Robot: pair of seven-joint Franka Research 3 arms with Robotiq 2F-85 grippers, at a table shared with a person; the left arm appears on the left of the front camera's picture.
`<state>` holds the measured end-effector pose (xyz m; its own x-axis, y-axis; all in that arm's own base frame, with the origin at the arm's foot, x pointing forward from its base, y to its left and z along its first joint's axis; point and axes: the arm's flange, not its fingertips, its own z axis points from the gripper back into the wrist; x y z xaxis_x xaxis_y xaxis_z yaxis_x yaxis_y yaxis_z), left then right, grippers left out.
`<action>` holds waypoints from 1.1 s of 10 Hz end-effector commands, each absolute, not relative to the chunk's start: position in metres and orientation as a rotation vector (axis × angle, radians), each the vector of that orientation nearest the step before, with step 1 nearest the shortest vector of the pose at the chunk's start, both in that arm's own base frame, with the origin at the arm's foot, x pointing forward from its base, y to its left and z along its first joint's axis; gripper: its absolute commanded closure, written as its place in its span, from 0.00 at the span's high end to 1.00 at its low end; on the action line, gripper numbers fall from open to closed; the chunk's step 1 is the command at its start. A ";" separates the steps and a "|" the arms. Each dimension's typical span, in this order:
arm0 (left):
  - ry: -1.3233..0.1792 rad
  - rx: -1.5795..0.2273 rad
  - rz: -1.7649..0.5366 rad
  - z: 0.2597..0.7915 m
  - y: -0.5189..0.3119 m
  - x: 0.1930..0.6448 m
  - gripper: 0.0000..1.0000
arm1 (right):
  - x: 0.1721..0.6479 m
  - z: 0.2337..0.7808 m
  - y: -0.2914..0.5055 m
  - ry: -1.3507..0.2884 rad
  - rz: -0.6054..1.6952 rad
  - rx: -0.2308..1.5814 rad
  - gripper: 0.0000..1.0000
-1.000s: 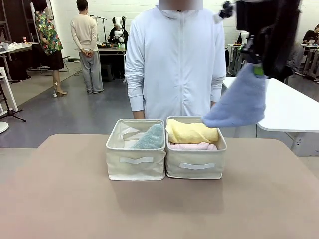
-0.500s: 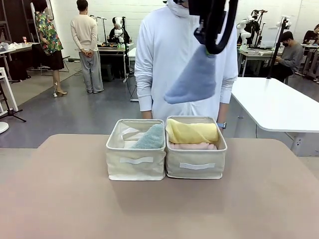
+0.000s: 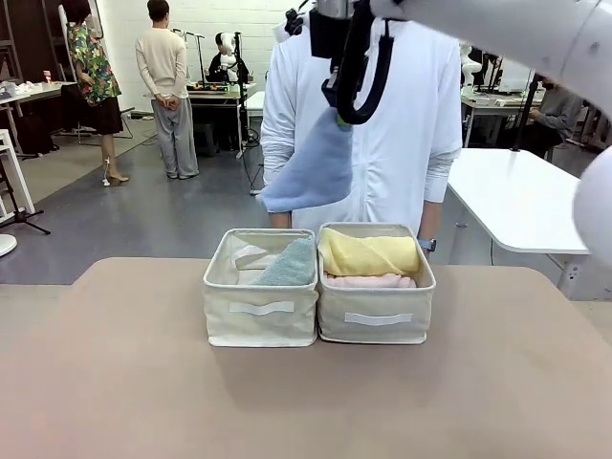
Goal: Sort the towels based on their folding style.
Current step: Pick up another triangle-folded towel from the table and place it in the left Fabric basket.
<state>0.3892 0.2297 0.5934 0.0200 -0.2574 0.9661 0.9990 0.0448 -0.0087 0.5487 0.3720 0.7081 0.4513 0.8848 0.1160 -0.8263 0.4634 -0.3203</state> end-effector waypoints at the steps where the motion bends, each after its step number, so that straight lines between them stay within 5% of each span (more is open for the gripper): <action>1: -1.052 -0.990 -1.286 0.594 0.230 0.387 1.00 | 0.582 0.749 0.398 -0.298 1.068 -0.152 0.11; 11: -1.052 -0.990 -1.286 0.594 0.230 0.387 1.00 | 0.564 0.671 0.396 -0.286 1.090 -0.084 0.11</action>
